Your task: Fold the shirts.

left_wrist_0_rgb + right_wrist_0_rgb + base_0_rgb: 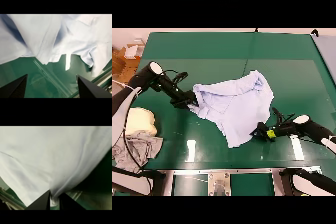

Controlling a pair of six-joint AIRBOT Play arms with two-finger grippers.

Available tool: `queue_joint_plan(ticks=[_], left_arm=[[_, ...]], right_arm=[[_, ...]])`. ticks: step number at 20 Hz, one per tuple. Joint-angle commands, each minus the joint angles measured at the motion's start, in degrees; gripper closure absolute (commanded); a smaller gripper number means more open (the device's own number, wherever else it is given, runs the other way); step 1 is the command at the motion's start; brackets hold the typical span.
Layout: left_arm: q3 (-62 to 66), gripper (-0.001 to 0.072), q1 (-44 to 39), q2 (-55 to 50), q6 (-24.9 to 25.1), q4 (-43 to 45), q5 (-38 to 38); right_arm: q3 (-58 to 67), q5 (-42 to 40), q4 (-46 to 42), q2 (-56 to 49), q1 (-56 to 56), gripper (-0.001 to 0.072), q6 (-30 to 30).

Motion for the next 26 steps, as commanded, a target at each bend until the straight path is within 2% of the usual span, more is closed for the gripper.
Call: queue_joint_plan(ticks=[1, 2, 4, 5, 7, 11, 14, 17, 20, 22, 23, 25, 26], left_arm=[[-0.2, 0.0007, 0.0, 0.1, 0.0, -1.1, 0.5], [-0.2, 0.0007, 0.0, 0.1, 0.0, -1.1, 0.2], [-0.2, 0.0007, 0.0, 0.1, -1.0, -1.2, 0.1], [-0.2, 0.0007, -0.4, 0.1, -1.8, -1.2, 0.2], [-1.1, 0.0007, -3.1, 0.1, -2.0, -1.3, 1.2], [-5.9, 0.0008, -14.7, 0.0, -4.2, -1.2, 10.7], [-6.1, 0.0008, -23.4, 0.0, -8.4, -1.1, 17.1], [-6.1, 0.0008, -29.6, 0.0, -13.4, 2.5, 19.9], [-6.1, 0.0009, -32.0, -0.4, -20.2, 11.9, 22.2], [-6.1, 0.0009, -31.5, -0.8, -23.2, 15.0, 22.0], [-6.1, 0.01, -31.5, -0.8, -24.5, 16.1, 22.7], [-5.8, 0.044, -31.5, -0.8, -24.5, 15.7, 25.2], [-5.2, 0.0656, -31.5, -0.8, -24.4, 15.8, 25.1]], right_arm=[[1.4, -2.8, 1.1, 0.3, 2.2, 0.0694, -2.4], [3.6, -0.3, -3.4, 0.3, 0.3, 0.0695, -1.6], [9.4, 4.1, -17.4, 0.4, -7.4, 0.0695, 4.5], [12.4, 5.5, -21.1, 0.4, -11.8, 0.0695, 5.0], [16.5, 7.7, -21.4, 0.3, -17.7, 0.0695, 3.4], [20.4, 7.9, -23.3, 0.3, -19.7, 0.0695, 2.4], [20.5, 7.9, -22.4, 0.3, -19.1, 0.0695, 2.4], [20.5, 7.9, -22.3, 0.3, -18.8, 0.0695, 2.3], [20.5, 7.9, -22.3, 0.3, -18.8, 0.0695, 2.3], [20.5, 7.9, -22.2, 0.3, -18.8, 0.0695, 2.2], [20.5, 7.9, -21.7, 0.3, -18.8, 0.0695, 1.9], [20.5, 7.9, -20.7, 0.3, -18.8, 0.0695, 1.1], [20.5, 7.9, -20.7, 0.3, -18.8, 0.0695, 1.0]])
